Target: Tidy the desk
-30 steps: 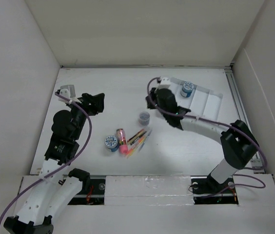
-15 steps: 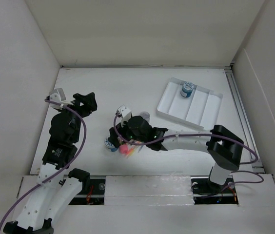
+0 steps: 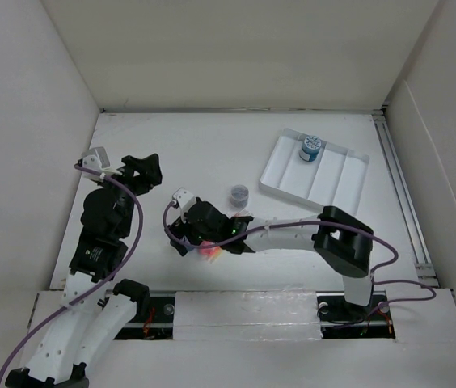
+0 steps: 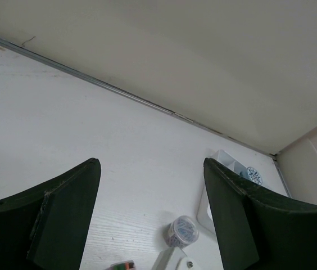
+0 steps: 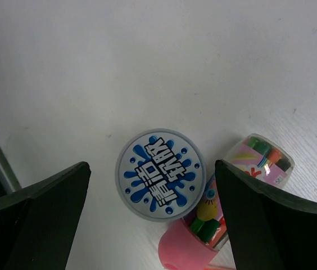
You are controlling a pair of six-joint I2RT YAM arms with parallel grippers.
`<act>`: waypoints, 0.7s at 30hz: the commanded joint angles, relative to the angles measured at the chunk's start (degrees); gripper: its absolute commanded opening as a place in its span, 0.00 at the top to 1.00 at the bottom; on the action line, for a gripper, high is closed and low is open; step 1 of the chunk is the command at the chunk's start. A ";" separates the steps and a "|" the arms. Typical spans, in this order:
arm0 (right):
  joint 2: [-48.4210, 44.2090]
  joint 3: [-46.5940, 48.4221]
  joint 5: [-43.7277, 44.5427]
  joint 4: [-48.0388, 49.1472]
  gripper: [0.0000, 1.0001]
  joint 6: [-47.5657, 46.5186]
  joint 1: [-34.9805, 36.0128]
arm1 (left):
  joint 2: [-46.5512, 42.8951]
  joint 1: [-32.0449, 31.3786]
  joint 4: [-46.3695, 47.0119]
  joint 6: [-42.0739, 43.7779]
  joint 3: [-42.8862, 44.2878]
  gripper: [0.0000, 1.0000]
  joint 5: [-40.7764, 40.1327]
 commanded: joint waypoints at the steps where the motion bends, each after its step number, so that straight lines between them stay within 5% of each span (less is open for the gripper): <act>1: 2.47 2.79 4.50 -1.31 0.03 -1.04 1.43 | -0.29 0.02 2.93 0.33 1.54 0.30 1.88; 4: 4.14 3.58 6.70 -1.40 0.05 -1.21 2.48 | 0.41 0.02 2.50 0.51 1.63 0.30 1.54; 10: 2.93 2.44 9.87 3.23 0.41 -0.43 3.01 | 0.93 0.02 2.33 0.51 1.80 0.30 1.97; 16: -5.93 -1.94 11.97 10.17 0.47 2.20 2.40 | 1.20 0.02 2.59 0.51 1.80 0.30 2.41; 21: -16.58 -9.42 12.06 16.35 0.47 9.15 -5.85 | 0.59 0.02 3.20 0.51 1.63 0.30 2.94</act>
